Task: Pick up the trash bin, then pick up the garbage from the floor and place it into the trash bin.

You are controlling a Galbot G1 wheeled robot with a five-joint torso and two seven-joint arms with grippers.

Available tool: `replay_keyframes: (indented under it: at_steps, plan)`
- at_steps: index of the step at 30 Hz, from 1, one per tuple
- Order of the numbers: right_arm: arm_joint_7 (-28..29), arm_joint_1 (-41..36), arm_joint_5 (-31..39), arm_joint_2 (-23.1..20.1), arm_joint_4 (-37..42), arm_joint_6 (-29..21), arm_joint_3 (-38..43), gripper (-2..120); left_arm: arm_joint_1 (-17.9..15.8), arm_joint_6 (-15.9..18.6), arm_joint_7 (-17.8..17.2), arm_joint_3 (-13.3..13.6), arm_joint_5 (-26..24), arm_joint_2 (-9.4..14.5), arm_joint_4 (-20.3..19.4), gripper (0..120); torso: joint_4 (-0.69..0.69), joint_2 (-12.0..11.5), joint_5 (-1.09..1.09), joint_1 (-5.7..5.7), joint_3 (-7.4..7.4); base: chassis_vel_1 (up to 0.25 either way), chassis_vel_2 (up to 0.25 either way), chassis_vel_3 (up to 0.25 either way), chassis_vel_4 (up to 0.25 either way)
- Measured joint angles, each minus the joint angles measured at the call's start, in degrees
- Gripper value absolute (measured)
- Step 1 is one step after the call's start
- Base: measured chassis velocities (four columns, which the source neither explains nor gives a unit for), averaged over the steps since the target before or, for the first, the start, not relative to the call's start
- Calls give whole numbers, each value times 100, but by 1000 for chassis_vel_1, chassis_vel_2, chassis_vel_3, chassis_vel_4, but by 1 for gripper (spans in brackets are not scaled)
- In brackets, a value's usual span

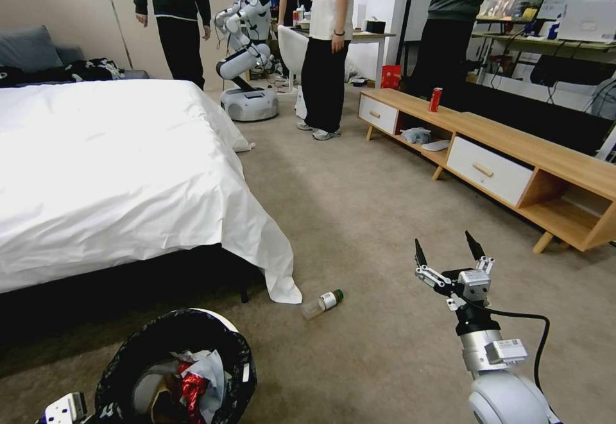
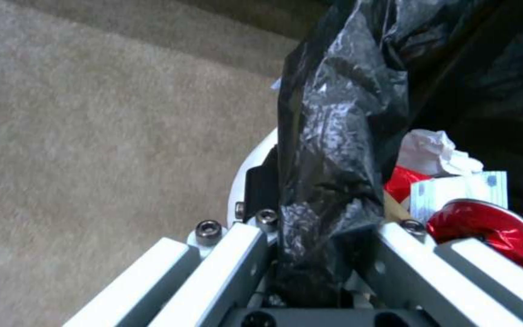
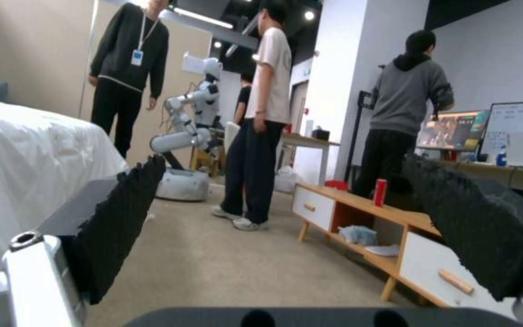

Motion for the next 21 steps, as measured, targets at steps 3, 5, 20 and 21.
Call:
replay_keyframes:
  at_steps: [3,5,20,21]
  plan:
    - [-1,4,1,4,-17,0,-7,100,-2,0,-1,-1,-1,-2,1,0,-1,0,-3,0,0,-123,127,125,-108]
    - [-1,6,1,4,-21,0,-9,100,-3,-1,0,-1,-2,-3,2,0,-1,0,-2,0,0,-119,119,99,-113]
    - [-67,77,5,24,-113,129,-88,100,-51,-5,-2,9,-5,-5,46,0,-1,0,-2,0,0,-71,82,82,-88]
    - [-73,83,7,23,-117,131,-95,100,-52,-5,-2,9,-7,-4,47,0,-1,0,-2,0,0,0,0,0,0]
